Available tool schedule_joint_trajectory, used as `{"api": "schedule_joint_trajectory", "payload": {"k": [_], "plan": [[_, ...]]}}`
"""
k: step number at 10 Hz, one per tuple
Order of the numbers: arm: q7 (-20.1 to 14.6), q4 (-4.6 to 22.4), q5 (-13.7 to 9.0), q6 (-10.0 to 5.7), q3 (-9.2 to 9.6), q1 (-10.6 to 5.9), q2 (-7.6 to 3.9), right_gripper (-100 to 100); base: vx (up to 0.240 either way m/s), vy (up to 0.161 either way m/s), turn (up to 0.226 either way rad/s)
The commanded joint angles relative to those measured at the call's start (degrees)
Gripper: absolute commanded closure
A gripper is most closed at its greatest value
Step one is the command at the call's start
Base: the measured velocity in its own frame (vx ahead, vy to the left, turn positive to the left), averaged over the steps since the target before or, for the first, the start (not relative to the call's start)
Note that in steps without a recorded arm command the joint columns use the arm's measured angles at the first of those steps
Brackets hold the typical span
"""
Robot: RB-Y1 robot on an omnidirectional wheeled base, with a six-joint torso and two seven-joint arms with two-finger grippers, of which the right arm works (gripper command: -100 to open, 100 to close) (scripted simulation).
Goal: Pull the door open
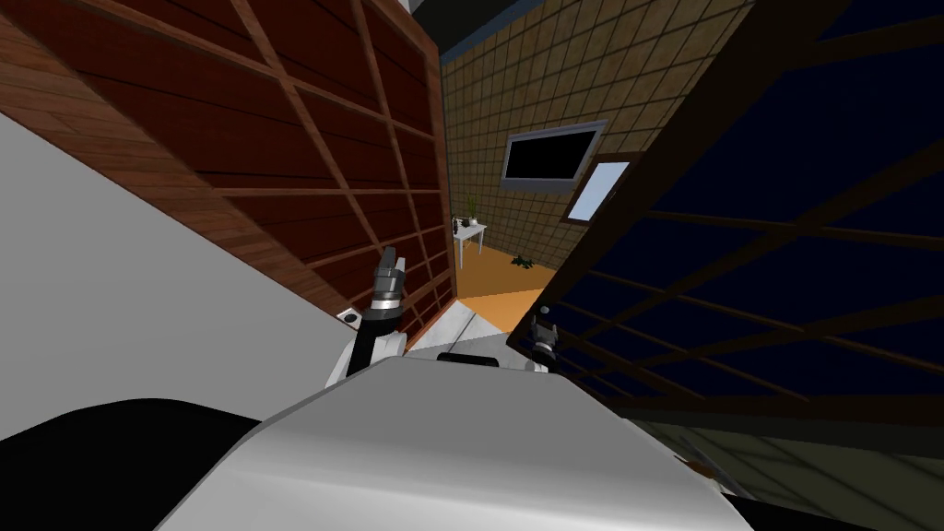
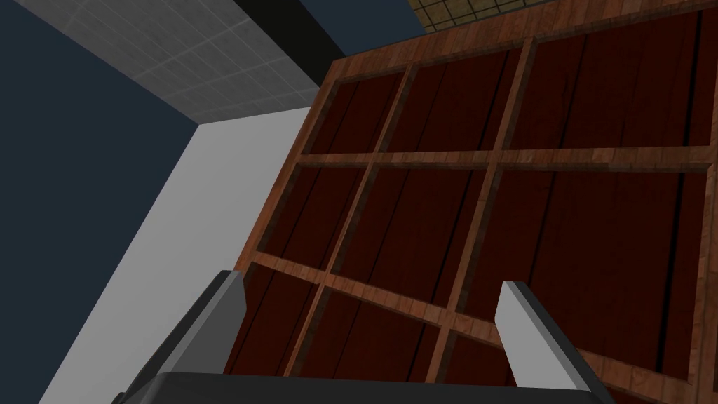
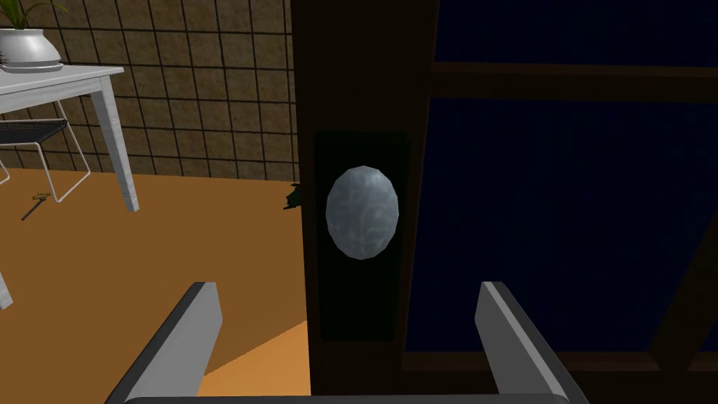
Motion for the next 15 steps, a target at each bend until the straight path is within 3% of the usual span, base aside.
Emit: {"api": "schedule_joint_trajectory", "payload": {"k": [1,5,6,7,12,15], "plan": [[-2.2,0.83,-0.3,-0.51,-0.14,0.68,-1.84,-100,0.209,-0.02,0.078],[-5.69,2.14,-0.87,-1.29,-0.48,1.68,-4.83,-100,0.177,-0.029,0.061],[-4.97,2.0,-0.82,-1.09,-0.48,1.37,-4.32,-100,0.065,-0.017,0.006],[-4.97,2.0,-0.82,-1.09,-0.48,1.37,-4.32,100,-0.015,0.005,-0.008],[-4.97,2.0,-0.82,-1.09,-0.48,1.37,-4.32,100,-0.01,0.0,0.001],[-5.97,1.24,0.05,-1.05,1.21,1.82,-4.95,100,-0.152,-0.01,0.053]]}}
